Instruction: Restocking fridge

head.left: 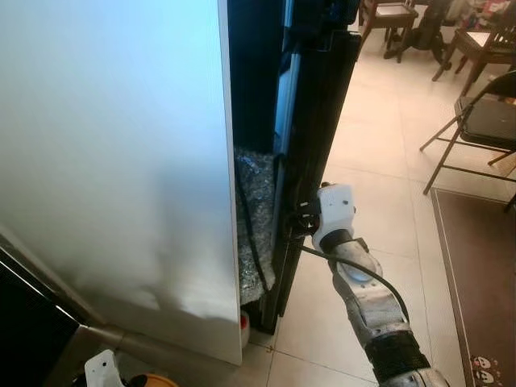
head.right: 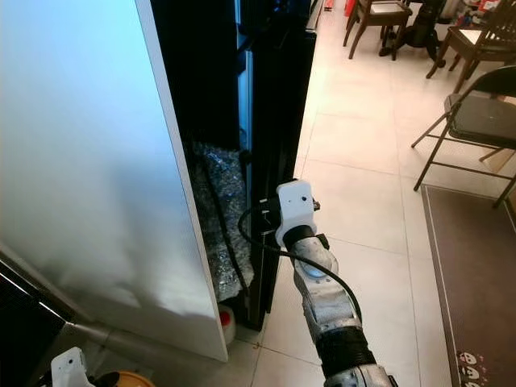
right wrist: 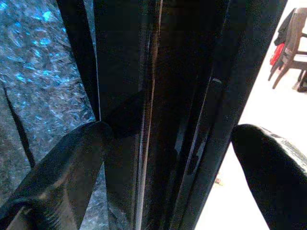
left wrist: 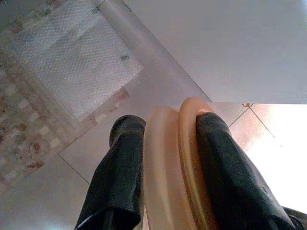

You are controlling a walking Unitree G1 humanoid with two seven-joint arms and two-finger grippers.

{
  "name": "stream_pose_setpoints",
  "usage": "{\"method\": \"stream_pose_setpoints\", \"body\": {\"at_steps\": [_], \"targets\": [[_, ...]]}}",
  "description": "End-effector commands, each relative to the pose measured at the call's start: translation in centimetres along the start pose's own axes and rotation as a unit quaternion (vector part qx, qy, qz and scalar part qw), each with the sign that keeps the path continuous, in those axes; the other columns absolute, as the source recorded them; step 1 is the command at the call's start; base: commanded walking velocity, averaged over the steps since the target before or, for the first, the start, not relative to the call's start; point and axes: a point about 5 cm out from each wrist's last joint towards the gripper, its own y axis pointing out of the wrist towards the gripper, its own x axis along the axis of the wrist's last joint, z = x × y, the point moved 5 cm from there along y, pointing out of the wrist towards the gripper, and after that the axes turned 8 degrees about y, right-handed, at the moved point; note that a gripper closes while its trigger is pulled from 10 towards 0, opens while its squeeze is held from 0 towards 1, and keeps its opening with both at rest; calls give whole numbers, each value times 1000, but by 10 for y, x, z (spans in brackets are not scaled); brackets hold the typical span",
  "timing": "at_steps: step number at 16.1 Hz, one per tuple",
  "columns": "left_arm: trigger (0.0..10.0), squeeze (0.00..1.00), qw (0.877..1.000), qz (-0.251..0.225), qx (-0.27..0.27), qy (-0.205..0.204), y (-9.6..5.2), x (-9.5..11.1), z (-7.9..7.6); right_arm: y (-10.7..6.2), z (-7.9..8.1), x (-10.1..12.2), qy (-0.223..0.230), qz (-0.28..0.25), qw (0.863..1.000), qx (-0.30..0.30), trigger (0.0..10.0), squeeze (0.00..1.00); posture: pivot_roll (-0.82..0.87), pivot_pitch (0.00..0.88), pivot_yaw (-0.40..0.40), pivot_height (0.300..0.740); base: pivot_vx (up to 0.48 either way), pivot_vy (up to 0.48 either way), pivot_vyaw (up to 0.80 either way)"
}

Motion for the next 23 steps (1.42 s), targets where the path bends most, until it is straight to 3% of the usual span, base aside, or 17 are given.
{"method": "stream_pose_setpoints", "body": {"at_steps": [1,17,18,19,23], "targets": [[10000,0,1000,10,-2,8,0,-4,-2,1,-6,2,-2,-4,1000,-11,10000,0,-196,18,17,740,0,0,0],[10000,0,1000,10,-2,8,0,-4,-3,2,-7,1,-3,-6,1000,-12,10000,0,-196,18,17,740,0,0,0],[10000,0,1000,16,-6,18,0,-7,-6,-73,-142,-5,-38,-15,955,-292,10000,0,-220,37,18,740,0,0,0],[10000,0,1000,17,-7,19,0,-7,-7,-89,-157,-3,-46,-19,943,-330,10000,0,-221,38,18,740,0,0,0],[10000,0,1000,18,-8,20,0,-8,-8,-94,-150,-10,-38,-13,947,-320,10000,0,-224,41,16,740,0,0,0]]}}
